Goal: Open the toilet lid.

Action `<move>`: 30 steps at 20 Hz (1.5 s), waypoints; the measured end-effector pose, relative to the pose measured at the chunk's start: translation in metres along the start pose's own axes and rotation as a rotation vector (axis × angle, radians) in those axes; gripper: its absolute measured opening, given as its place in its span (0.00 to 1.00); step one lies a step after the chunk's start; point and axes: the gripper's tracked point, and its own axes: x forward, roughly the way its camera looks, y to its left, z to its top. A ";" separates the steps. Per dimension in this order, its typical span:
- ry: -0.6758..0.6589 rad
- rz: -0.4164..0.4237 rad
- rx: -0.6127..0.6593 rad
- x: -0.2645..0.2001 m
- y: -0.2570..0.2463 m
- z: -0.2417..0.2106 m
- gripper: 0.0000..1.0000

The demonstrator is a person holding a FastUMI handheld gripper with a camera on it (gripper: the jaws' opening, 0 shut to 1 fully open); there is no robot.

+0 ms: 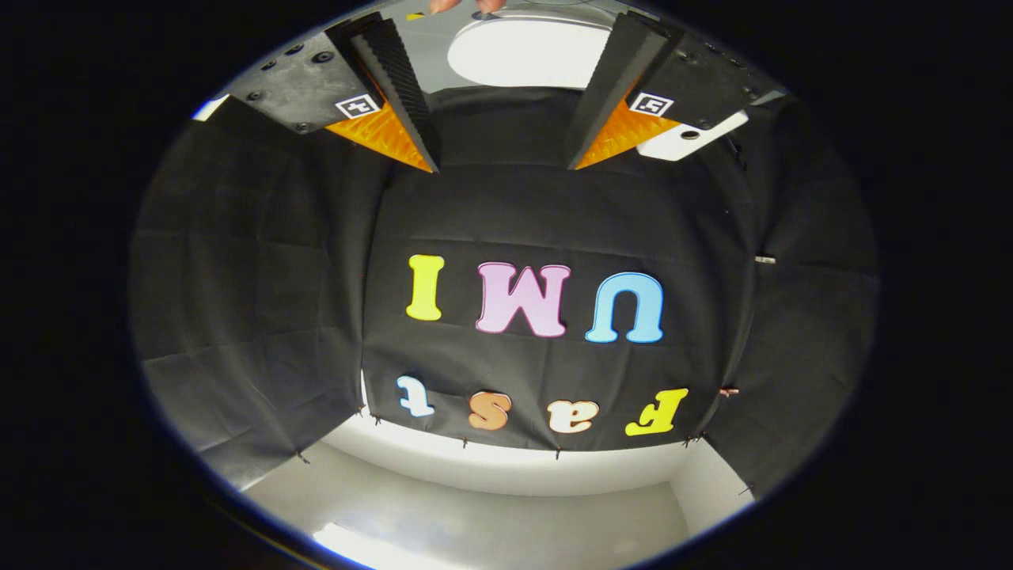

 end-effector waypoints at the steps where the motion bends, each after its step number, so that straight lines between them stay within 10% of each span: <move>1: 0.014 0.022 0.035 0.004 0.001 -0.008 0.98; 13: 0.150 0.089 0.410 0.050 -0.045 -0.106 0.98; 30: 0.476 0.005 0.951 0.063 -0.141 -0.365 0.98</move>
